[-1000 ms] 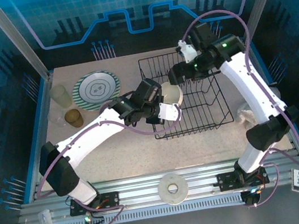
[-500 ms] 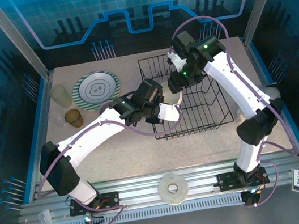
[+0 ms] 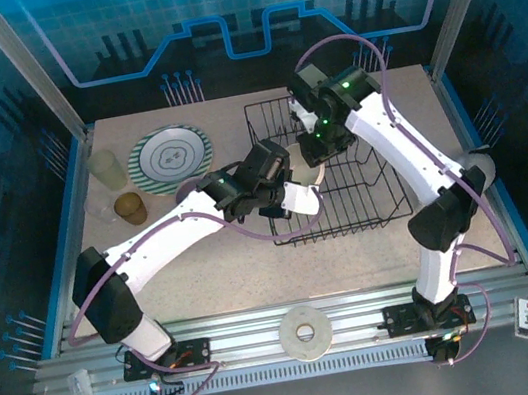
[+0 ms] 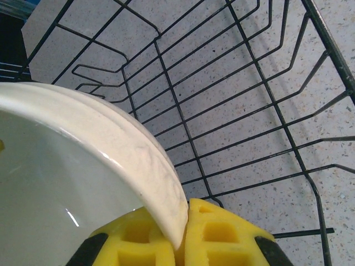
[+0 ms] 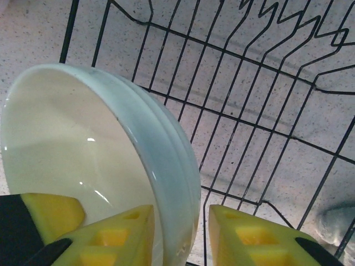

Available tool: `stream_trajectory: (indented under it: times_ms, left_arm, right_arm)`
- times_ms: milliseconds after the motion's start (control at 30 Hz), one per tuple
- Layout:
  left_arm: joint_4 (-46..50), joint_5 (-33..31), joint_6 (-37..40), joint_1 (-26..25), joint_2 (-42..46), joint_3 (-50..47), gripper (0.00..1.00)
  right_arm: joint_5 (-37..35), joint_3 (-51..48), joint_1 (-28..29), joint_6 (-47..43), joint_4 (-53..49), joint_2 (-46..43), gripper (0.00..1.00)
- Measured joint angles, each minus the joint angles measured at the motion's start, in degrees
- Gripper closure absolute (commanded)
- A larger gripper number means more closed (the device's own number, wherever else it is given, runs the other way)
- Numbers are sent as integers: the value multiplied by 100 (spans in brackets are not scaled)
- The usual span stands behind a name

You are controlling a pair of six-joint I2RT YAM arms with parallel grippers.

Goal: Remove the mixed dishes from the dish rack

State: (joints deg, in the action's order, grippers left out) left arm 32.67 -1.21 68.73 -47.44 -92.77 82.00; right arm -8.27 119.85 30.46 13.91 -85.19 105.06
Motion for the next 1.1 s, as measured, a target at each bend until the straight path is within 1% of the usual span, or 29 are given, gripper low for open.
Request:
stream_trajectory:
  times_ms: [200,267,467,500,533,567,633,667,733,767,900,1100]
  left_arm:
    - [-61,-83,26,-20,-7,-22,100]
    - [-122,-116,26,-42,-7,-22,100]
    - [-155,-162,26,-52,-13,-22,100]
    - [-157,-162,26,-55,-17,-22,95]
    - [-164,-164,26,-57,-20,-22,85]
    - [-173,-177,28,-59,-22,-22,71]
    - [-295,-199,22,-74,-22,-20,36]
    - [-407,-205,17,-81,-22,-20,23]
    - [-557,-221,-2,-85,-24,-20,5]
    - [-640,-223,-24,-87,-24,-20,1]
    - [-756,-258,-205,-144,-57,-28,1]
    - [-946,-83,-870,-243,-50,-28,1]
  right_arm:
    - [-168,118,59,87,-48,122,91]
    - [-273,122,63,105,-52,151,100]
    - [-354,125,63,105,-50,221,100]
    - [-356,125,63,105,-50,221,100]
    - [-361,125,63,105,-50,221,100]
    - [-374,125,63,105,-50,221,100]
    - [-341,125,57,85,-61,221,100]
    - [-313,125,61,81,-81,221,100]
    - [-286,125,61,72,-96,221,100]
    - [-286,122,59,63,-92,221,100]
    - [-262,118,-55,59,-57,210,100]
    - [-157,-120,-269,66,122,42,100]
